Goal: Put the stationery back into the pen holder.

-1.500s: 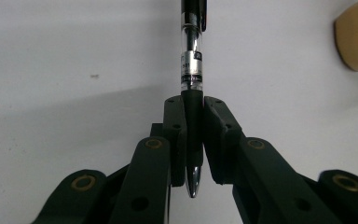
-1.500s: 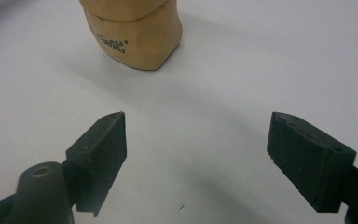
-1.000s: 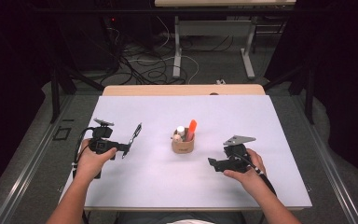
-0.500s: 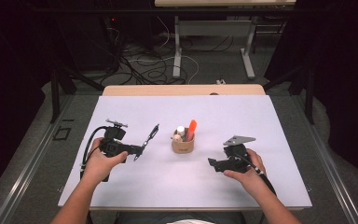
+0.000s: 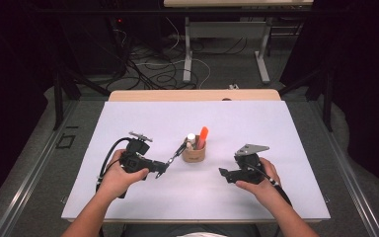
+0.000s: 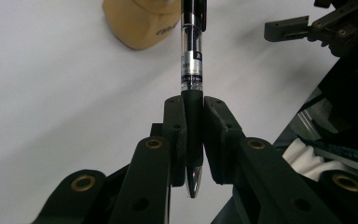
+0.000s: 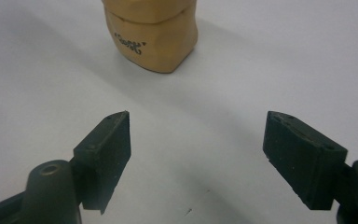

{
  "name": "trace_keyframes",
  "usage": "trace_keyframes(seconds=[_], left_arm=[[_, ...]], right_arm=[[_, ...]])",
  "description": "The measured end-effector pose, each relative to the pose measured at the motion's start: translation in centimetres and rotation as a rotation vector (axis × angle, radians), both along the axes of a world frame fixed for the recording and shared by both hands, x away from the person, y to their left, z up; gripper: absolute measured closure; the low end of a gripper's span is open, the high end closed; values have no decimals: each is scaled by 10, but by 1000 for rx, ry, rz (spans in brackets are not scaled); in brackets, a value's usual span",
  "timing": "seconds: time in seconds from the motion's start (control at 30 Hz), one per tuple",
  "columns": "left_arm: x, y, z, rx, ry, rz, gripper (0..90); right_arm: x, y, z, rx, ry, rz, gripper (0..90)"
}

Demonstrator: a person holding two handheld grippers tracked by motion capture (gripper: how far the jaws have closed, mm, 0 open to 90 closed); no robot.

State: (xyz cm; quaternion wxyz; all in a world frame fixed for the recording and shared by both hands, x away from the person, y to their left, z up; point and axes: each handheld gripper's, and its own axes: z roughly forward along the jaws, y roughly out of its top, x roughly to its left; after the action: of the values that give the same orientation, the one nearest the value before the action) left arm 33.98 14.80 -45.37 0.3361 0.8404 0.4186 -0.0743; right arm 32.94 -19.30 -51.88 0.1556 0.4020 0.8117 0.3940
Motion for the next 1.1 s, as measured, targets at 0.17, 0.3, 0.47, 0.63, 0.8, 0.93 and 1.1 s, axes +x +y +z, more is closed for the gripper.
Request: trace_keyframes(seconds=[0.17, 0.3, 0.47, 0.63, 0.8, 0.93, 1.1], left_arm=[[-1, -7, -4, 12, 10, -32, 797], [-2, -11, -8, 7, 28, -36, 797], [-3, -18, -13, 22, 41, -62, 797], [-4, -23, -18, 32, 57, -68, 797], [-3, -26, -22, 39, 64, -74, 797], [-1, -27, -25, 44, 72, -76, 797], [0, -27, -28, 53, 80, -78, 797]], right_arm=[[-5, 7, 3, -51, -33, 56, 276], [-9, 13, 2, -64, -73, 103, 309], [-16, 19, 4, -113, -156, 185, 373], [-22, 27, 6, -191, -266, 261, 415], [-27, 35, 7, -261, -341, 317, 420], [-29, 42, 8, -303, -420, 357, 380], [-34, 53, 8, -401, -497, 453, 353]])
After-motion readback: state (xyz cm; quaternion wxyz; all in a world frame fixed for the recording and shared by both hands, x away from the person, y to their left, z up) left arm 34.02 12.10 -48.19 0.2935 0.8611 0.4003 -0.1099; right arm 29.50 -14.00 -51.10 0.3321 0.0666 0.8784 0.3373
